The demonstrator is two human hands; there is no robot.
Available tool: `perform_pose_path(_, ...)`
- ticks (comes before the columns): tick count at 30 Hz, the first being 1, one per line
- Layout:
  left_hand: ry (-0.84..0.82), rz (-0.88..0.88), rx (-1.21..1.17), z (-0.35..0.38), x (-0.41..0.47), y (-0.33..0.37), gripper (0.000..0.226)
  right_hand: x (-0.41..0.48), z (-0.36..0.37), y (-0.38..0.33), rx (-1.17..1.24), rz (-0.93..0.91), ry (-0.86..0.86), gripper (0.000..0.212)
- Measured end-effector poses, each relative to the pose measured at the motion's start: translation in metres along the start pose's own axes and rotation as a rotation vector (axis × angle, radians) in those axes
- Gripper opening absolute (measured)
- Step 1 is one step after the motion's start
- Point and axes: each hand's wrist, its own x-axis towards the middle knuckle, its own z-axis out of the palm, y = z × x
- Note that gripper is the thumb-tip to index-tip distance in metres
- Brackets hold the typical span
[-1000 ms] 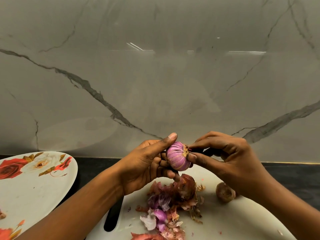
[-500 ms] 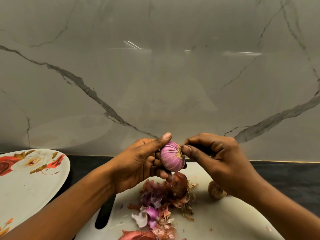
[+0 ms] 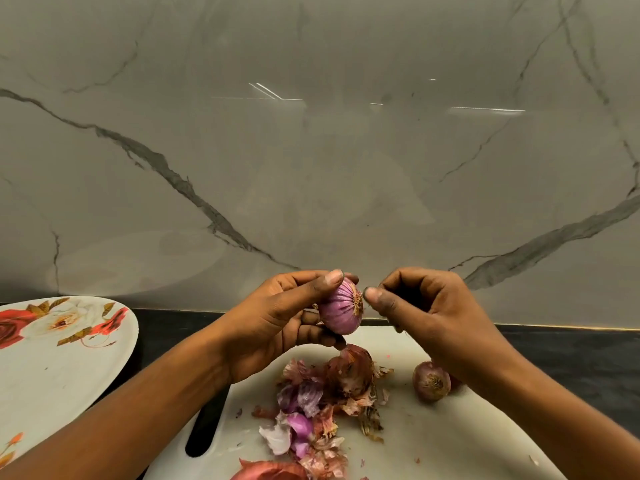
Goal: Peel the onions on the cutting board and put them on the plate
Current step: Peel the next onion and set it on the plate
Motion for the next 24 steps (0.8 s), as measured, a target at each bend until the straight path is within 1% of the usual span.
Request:
perform_pose_path(4, 0.018, 0.036, 0.063, -0.0033, 0.0010, -0.0004, 0.041, -0.0022, -0.0018, -0.0011, -0.056, 0.010, -0.005, 0.015)
perform_pose_path(6, 0.026, 0.049, 0.087, -0.0041, 0.0015, -0.0019, 0.041, -0.0023, -0.0039, -0.0017, -0.073, 0.001, 0.005, 0.021)
perform_pose_path(9, 0.037, 0.067, 0.146, -0.0037, 0.0015, -0.0038, 0.046, -0.0019, -0.0050, -0.0025, -0.029, 0.017, -0.008, 0.033)
perform_pose_path(13, 0.044, 0.099, 0.185, -0.0018, 0.0004, -0.0018, 0.053, -0.0022, -0.0024, -0.0050, 0.014, 0.041, -0.077, 0.033)
perform_pose_path(16, 0.061, 0.116, 0.248, -0.0013, -0.0005, -0.0017, 0.062, -0.0018, -0.0018, -0.0054, 0.049, 0.068, -0.094, 0.039)
perform_pose_path(20, 0.094, 0.131, 0.283, 0.0002, -0.0003, -0.0026, 0.067, -0.0003, -0.0020, -0.0012, 0.074, 0.122, -0.105, 0.046)
perform_pose_path(24, 0.087, 0.157, 0.280, -0.0004, 0.0000, -0.0029, 0.066, 0.0006, -0.0033, 0.0010, 0.136, 0.150, -0.117, 0.046)
